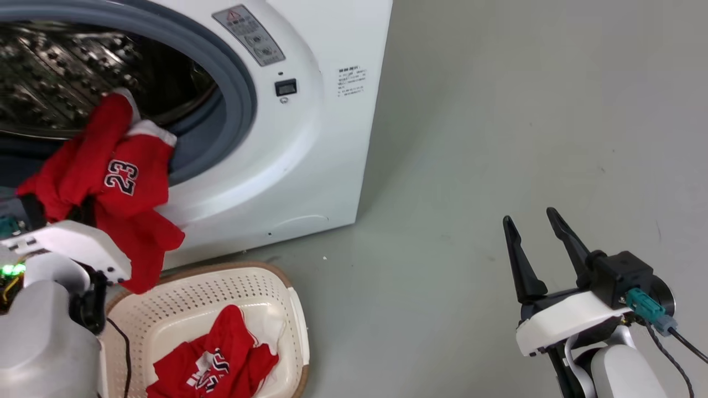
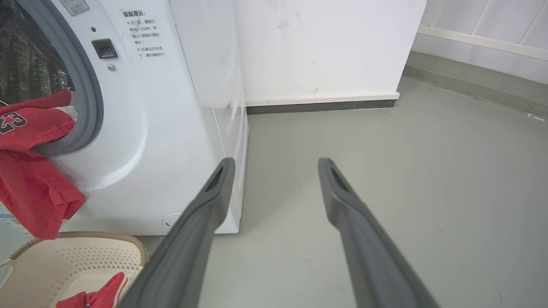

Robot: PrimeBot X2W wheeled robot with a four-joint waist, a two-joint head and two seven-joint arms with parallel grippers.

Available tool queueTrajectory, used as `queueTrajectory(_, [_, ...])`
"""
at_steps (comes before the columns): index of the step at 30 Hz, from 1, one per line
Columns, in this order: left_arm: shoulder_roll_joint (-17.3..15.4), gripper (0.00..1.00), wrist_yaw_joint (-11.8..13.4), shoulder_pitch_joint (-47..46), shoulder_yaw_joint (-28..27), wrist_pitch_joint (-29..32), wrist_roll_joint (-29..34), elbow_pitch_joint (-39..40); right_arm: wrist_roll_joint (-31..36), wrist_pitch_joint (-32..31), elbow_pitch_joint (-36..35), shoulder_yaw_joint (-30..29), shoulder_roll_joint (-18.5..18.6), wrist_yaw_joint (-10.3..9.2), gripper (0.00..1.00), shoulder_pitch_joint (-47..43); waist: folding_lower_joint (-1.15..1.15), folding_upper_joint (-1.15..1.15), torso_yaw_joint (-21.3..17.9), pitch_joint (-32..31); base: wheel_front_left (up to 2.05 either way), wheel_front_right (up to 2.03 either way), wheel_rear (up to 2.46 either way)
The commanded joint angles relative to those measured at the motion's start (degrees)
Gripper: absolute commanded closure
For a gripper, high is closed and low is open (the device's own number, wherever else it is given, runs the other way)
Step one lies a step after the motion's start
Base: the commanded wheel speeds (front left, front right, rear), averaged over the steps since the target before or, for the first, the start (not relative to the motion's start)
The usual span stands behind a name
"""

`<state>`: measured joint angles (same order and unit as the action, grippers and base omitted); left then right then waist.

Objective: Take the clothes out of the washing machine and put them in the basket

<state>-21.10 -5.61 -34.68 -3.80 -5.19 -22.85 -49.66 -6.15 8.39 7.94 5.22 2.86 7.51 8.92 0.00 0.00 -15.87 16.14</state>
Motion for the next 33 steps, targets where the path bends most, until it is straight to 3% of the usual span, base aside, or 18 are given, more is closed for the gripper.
queueTrajectory(1, [0.27,1.0,0.17,0.85,0.16,-0.83,0.39,0.57,0.28,-0.17,-0.35,-0.16,0.02,-0.04,0.0,-0.62,0.0,0.0,0.86,-1.51,0.0,0.0,0.0])
queueTrajectory(12, [2.84,1.0,2.16,7.48,0.14,-7.2,0.31,12.29,1.48,-3.07,-3.14,-1.9,0.02,-0.04,0.0,-4.93,0.0,0.0,4.52,-7.59,0.0,0.0,0.0])
queueTrajectory(25, [6.72,1.0,7.3,26.07,2.36,-2.75,1.17,35.63,2.84,-6.2,-6.55,-2.27,0.02,-0.04,0.0,-9.32,0.0,0.0,8.22,-12.31,0.0,0.0,0.0])
queueTrajectory(33, [10.2,1.0,9.05,37.86,4.76,0.62,0.26,39.43,3.18,-7.16,-8.05,-1.69,0.02,-0.04,0.0,-9.82,0.0,0.0,9.12,-12.05,0.0,0.0,0.0])
